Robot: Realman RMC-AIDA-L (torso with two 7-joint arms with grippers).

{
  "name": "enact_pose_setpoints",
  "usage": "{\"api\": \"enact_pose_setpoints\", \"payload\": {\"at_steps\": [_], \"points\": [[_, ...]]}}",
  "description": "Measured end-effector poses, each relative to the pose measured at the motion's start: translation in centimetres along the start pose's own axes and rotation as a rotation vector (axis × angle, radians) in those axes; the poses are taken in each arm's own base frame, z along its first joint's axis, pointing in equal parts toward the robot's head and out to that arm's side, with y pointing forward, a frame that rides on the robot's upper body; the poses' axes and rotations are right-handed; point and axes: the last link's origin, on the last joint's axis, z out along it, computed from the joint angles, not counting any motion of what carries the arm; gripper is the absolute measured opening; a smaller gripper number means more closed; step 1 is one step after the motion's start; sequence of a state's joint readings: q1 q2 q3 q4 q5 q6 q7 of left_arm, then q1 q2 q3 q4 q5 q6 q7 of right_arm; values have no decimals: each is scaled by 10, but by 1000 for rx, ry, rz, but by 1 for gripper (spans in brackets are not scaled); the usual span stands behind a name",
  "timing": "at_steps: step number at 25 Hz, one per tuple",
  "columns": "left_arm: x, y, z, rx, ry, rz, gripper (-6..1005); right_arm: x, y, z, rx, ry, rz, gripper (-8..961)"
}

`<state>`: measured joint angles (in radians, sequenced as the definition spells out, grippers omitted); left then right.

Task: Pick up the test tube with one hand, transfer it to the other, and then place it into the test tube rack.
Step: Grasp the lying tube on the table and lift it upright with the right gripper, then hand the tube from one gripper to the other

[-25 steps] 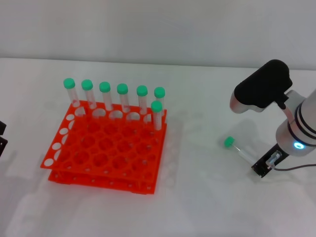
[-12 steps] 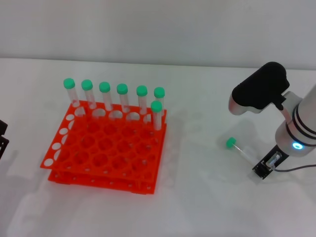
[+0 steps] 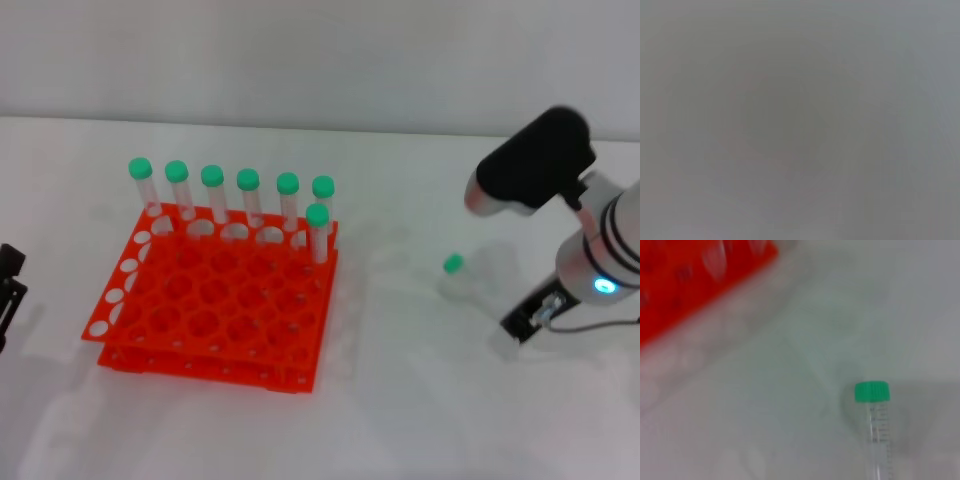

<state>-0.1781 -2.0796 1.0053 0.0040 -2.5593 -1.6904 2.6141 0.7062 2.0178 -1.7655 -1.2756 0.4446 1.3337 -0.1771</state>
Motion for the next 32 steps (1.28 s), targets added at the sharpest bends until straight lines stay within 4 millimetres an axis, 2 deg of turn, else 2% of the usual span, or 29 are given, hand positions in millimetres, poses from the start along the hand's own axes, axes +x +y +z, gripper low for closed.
{"api": "enact_pose_setpoints", "payload": {"at_steps": [3, 8, 12, 16, 20, 23, 28, 32], "points": [[3, 2, 5, -59, -3, -51, 725, -2, -4, -15, 44, -95, -17, 171], [19, 5, 24, -278, -47, -168, 724, 4, -11, -45, 128, -401, -64, 172], [36, 3, 47, -460, -135, -248, 723, 7, -14, -52, 119, -587, -81, 172], [50, 7, 68, -570, -184, -279, 722, 11, -15, -44, 77, -675, -87, 172], [57, 19, 96, -676, -263, -273, 721, 14, -16, -31, 42, -745, -97, 172], [54, 33, 117, -755, -338, -237, 721, 14, -16, -25, 29, -813, -115, 172], [46, 47, 134, -789, -395, -196, 720, 17, -18, -21, 2, -899, -151, 171], [39, 60, 143, -821, -437, -139, 719, 25, -28, -15, -39, -945, -140, 171]]}}
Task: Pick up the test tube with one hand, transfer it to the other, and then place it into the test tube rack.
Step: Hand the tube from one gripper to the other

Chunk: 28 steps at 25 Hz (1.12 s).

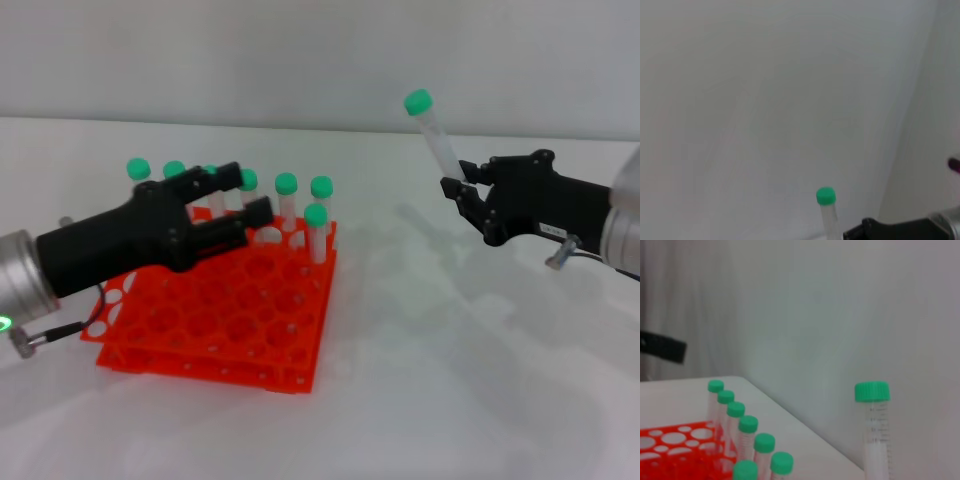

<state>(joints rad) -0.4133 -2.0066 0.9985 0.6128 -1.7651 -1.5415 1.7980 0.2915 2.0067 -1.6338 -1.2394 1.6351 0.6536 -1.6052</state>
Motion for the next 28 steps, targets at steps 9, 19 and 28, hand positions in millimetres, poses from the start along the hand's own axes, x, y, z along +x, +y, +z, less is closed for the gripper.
{"api": "enact_pose_setpoints", "payload": {"at_steps": [9, 19, 28], "points": [[-3, 7, 30, -56, -98, -16, 717, 11, -2, -8, -97, -79, 13, 172], [-9, 8, 39, -29, -60, 94, 715, 11, 9, -13, -170, -116, -10, 171], [-11, 17, 54, -80, -28, 156, 713, 6, 17, -12, -219, -136, -12, 172]]}}
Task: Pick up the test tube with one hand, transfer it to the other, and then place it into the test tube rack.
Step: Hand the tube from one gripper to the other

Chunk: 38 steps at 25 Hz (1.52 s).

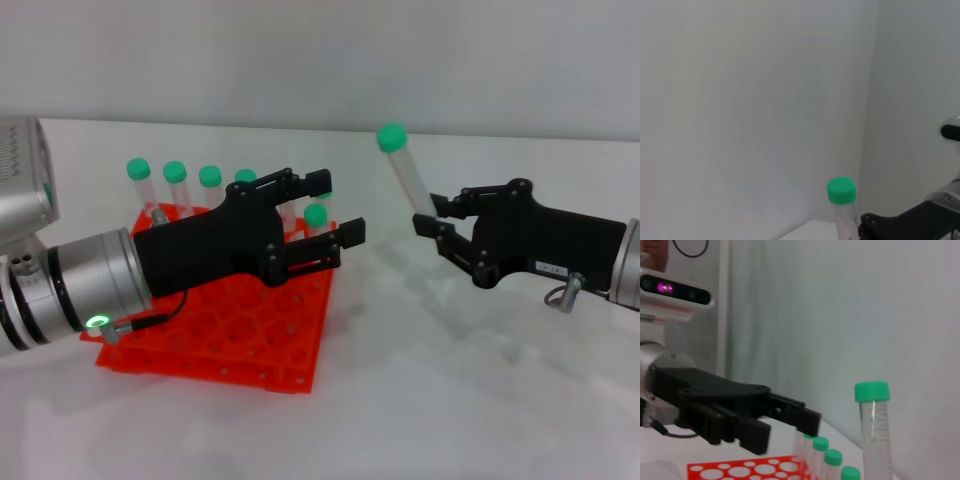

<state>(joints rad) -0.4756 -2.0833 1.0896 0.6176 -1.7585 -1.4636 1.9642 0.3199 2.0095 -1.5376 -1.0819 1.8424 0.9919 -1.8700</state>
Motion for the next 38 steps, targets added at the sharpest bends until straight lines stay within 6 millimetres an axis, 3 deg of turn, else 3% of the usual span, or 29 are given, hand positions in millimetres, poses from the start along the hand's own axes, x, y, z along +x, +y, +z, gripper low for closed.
{"api": "enact_pose_setpoints", "payload": {"at_steps": [16, 31, 38], "points": [[2, 3, 18, -36, 30, -75, 710, -5, 23, 13, -94, -46, -33, 172], [-1, 11, 15, -54, 50, -70, 707, -5, 28, 20, -90, -37, -45, 172], [-2, 11, 11, -39, 68, -79, 476, -4, 32, 22, -100, -31, -81, 171]]}}
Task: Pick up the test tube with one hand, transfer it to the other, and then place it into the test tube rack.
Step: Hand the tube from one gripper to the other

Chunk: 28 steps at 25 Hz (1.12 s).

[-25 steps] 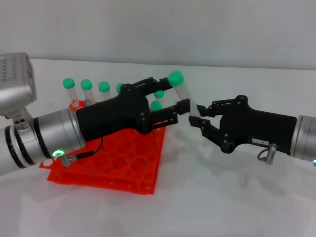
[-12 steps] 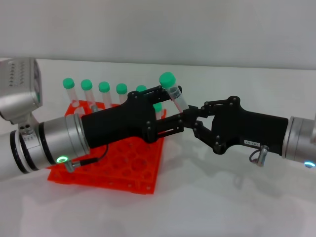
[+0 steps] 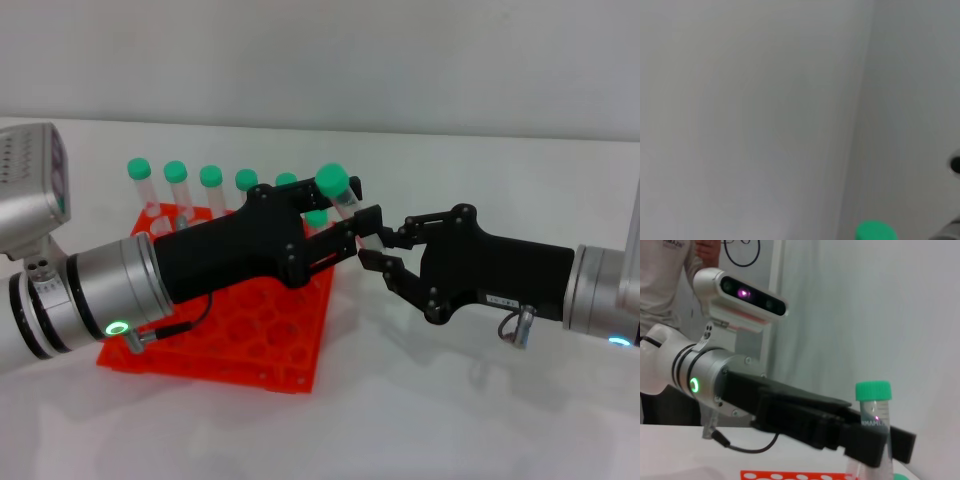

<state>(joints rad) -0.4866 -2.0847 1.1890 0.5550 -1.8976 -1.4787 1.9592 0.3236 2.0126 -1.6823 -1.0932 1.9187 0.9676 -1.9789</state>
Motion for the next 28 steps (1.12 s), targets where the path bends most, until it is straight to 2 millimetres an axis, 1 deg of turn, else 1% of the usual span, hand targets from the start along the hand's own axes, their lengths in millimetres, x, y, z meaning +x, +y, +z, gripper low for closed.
{"api": "enact_pose_setpoints", "payload": {"at_steps": [4, 12, 18, 23, 28], "points": [[0, 0, 0, 1, 3, -2, 437, 0, 3, 1, -10, 2, -14, 171], [-1, 2, -2, -4, 5, -20, 398, 1, 3, 1, -11, 4, -27, 171], [-4, 3, -5, 8, 15, -43, 267, 2, 2, 2, -5, 8, -43, 172], [-5, 3, -7, 12, 22, -54, 231, 4, 6, 0, -20, 15, -71, 191], [-6, 4, -10, 19, 25, -60, 230, 5, 10, 1, -36, 23, -92, 210]]}}
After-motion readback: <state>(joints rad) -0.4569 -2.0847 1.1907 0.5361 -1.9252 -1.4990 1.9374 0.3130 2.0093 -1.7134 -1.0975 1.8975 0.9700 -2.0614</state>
